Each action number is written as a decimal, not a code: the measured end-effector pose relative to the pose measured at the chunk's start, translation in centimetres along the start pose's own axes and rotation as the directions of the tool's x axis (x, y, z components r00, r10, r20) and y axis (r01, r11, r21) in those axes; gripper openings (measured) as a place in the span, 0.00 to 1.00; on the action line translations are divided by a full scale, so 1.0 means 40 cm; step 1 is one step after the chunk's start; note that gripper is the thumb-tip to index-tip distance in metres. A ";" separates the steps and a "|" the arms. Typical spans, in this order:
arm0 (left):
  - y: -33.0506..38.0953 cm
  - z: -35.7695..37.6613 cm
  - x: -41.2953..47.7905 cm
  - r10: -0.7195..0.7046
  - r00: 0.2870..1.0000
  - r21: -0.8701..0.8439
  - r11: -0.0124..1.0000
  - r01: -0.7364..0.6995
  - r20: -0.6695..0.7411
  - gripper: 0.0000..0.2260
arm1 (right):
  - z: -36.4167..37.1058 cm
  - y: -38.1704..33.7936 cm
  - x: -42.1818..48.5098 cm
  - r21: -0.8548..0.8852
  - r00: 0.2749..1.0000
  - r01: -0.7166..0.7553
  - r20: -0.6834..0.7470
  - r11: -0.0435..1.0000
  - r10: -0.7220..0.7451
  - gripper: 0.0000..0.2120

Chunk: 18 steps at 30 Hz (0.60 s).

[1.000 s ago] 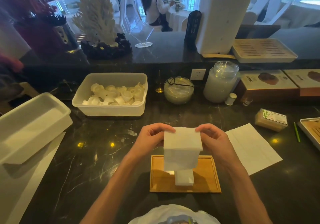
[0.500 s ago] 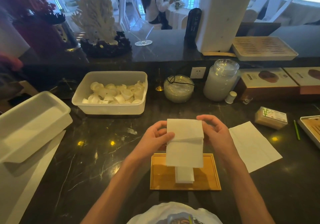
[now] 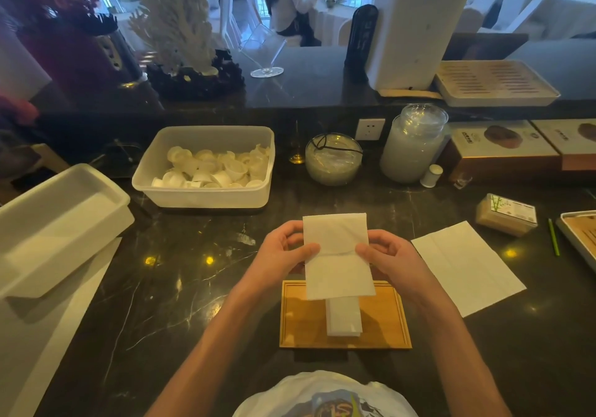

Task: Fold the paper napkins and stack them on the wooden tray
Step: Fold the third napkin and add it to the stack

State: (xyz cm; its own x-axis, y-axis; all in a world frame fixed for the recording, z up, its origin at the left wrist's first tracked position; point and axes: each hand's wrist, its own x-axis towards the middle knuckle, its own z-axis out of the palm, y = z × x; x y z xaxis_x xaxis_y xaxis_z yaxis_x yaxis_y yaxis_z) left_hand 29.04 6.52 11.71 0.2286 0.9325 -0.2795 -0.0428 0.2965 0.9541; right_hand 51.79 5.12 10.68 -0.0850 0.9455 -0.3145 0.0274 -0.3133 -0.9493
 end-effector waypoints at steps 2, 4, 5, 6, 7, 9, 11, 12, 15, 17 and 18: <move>0.000 -0.001 0.002 0.006 1.000 0.007 1.000 -0.006 -0.014 0.13 | -0.001 -0.003 0.000 0.005 1.000 0.000 -0.002 1.000 0.000 0.08; 0.000 -0.004 0.003 0.016 1.000 0.015 1.000 -0.015 -0.020 0.13 | -0.002 -0.005 0.001 0.051 1.000 -0.001 0.004 0.999 0.000 0.10; 0.000 -0.005 0.003 0.020 1.000 0.026 0.999 -0.019 -0.024 0.13 | -0.004 -0.006 0.001 0.079 1.000 0.000 0.013 0.997 -0.001 0.11; 0.000 -0.005 0.005 0.022 0.999 0.036 0.999 -0.021 -0.030 0.12 | -0.003 -0.007 0.000 0.095 1.000 -0.002 0.017 0.995 0.000 0.12; -0.001 -0.006 0.006 0.023 0.999 0.040 0.999 -0.022 -0.035 0.11 | -0.003 -0.007 0.000 0.093 1.000 -0.001 0.017 0.996 0.000 0.12; -0.001 -0.006 0.009 0.029 0.999 0.040 0.999 -0.027 -0.037 0.11 | -0.001 -0.002 0.002 0.057 1.000 0.013 -0.013 0.998 -0.012 0.09; -0.002 -0.005 0.011 0.042 0.999 0.030 0.999 -0.041 -0.032 0.11 | 0.003 0.005 0.008 0.016 0.998 0.033 -0.063 0.999 -0.032 0.12; -0.003 -0.005 0.011 0.042 0.999 0.019 0.999 -0.042 -0.032 0.11 | 0.004 0.007 0.011 0.008 0.996 0.030 -0.080 1.000 -0.030 0.12; -0.014 -0.007 0.013 0.008 0.999 -0.017 1.000 -0.008 -0.041 0.11 | 0.008 0.006 0.017 0.048 0.997 -0.003 -0.082 0.999 0.007 0.14; -0.021 -0.008 0.014 -0.025 0.999 -0.121 0.992 0.022 -0.023 0.10 | 0.007 0.006 0.017 0.033 0.997 -0.008 -0.073 0.999 0.011 0.16; -0.023 -0.007 0.015 -0.046 0.999 -0.189 0.981 0.044 -0.007 0.10 | 0.008 0.005 0.017 0.016 0.997 0.000 -0.073 1.000 0.001 0.17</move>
State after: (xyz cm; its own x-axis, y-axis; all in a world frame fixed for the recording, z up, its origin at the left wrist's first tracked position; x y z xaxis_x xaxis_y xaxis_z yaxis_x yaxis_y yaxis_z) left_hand 28.94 6.87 10.62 0.2237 0.9193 -0.3238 -0.2154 0.3706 0.9035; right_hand 51.44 5.65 10.27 -0.0121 0.9490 -0.3149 0.0118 -0.3148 -0.9491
